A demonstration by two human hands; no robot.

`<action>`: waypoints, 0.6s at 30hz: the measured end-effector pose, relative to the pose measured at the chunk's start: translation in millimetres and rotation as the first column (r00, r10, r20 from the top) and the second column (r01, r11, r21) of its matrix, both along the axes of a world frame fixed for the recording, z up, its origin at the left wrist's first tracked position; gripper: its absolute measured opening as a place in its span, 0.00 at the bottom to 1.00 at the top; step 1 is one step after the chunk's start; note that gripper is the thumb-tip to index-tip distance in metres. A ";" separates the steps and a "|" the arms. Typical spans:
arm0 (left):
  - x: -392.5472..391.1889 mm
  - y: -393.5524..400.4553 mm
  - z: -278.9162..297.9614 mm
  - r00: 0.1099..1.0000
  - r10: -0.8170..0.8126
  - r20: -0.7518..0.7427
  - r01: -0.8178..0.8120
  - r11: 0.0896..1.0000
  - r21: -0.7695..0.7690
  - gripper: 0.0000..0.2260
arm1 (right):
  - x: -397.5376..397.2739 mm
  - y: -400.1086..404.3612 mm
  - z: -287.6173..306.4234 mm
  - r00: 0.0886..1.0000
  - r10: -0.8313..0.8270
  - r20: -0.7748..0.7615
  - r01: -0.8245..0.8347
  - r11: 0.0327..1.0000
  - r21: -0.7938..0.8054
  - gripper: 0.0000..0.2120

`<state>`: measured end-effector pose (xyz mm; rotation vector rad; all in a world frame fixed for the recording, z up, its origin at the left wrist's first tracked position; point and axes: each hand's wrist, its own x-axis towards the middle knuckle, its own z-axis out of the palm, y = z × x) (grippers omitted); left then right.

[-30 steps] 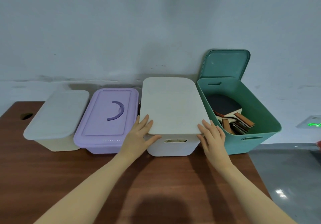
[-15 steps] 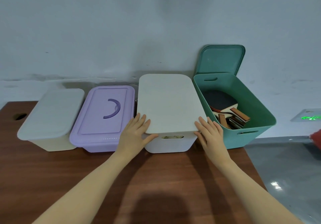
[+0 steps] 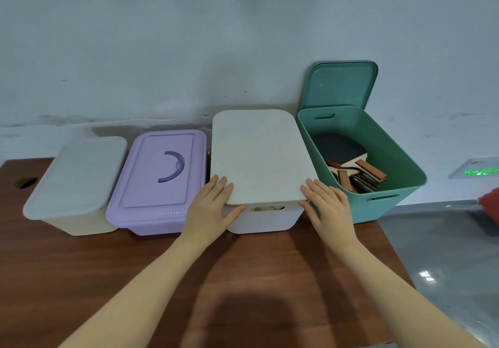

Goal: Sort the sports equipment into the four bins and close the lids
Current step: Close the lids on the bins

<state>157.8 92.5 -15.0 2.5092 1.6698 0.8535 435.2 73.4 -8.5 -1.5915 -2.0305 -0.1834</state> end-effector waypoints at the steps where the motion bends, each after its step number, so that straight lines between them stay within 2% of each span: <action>1: -0.5 0.4 1.3 1.000 -0.002 -0.023 0.002 1.000 0.000 0.30 | -1.6 -1.5 0.0 1.000 -0.011 -0.016 0.010 1.000 -0.023 0.18; 7: -2.6 8.6 18.3 0.996 0.033 -0.088 -0.038 0.998 -0.056 0.31 | -5.4 7.5 26.5 0.996 -0.042 0.077 0.046 0.998 -0.050 0.21; 9: 1.6 15.6 25.8 0.989 0.050 -0.138 -0.065 0.993 -0.104 0.33 | -9.1 17.6 34.3 0.995 -0.030 0.095 0.037 0.997 -0.072 0.20; 11: 6.3 25.5 33.0 0.980 0.064 -0.191 -0.101 0.976 -0.192 0.34 | -16.9 30.2 36.6 0.991 -0.004 0.133 0.026 0.986 -0.163 0.18; 15: 13.2 57.7 42.2 0.962 0.082 -0.259 -0.160 0.942 -0.296 0.24 | -28.0 62.8 39.1 0.985 0.000 0.172 0.055 0.948 -0.315 0.22; 18: 18.6 82.7 45.5 0.952 0.097 -0.291 -0.202 0.913 -0.354 0.25 | -30.7 88.9 42.2 0.979 -0.005 0.204 0.089 0.911 -0.404 0.24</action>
